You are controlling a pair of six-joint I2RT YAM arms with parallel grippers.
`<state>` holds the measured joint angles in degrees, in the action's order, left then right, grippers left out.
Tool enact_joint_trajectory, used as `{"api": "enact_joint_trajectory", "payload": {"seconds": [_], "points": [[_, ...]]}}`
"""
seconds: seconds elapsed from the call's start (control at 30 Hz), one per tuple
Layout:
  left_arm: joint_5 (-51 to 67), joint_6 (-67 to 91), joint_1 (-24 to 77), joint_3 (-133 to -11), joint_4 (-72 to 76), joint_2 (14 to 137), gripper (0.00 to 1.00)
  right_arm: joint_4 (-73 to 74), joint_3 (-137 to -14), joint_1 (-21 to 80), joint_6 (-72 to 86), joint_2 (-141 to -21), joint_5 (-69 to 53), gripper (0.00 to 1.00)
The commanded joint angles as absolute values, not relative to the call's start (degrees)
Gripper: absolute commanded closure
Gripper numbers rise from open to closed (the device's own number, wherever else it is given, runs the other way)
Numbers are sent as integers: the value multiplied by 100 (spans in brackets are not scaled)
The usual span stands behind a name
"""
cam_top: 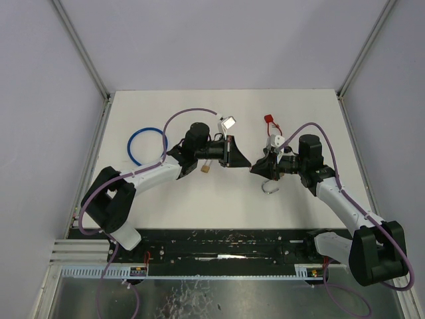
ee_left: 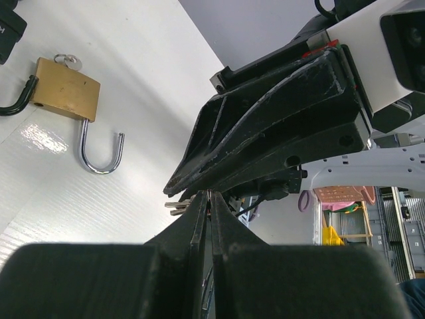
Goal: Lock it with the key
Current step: Adjust the key.
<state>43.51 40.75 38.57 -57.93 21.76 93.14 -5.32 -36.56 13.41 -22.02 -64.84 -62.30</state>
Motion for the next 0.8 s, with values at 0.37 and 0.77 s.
{"api": "enact_joint_trajectory", "payload": {"seconds": [0.37,0.77], "points": [[4495,4266,3832,-5941,2765,9288,100,-968,-3793,1422,-1948,-6460,-6277,80],[4537,4430,3832,-5850,2989,9284,100,-1606,-3652,1416,-1245,-6421,-6238,77]]}}
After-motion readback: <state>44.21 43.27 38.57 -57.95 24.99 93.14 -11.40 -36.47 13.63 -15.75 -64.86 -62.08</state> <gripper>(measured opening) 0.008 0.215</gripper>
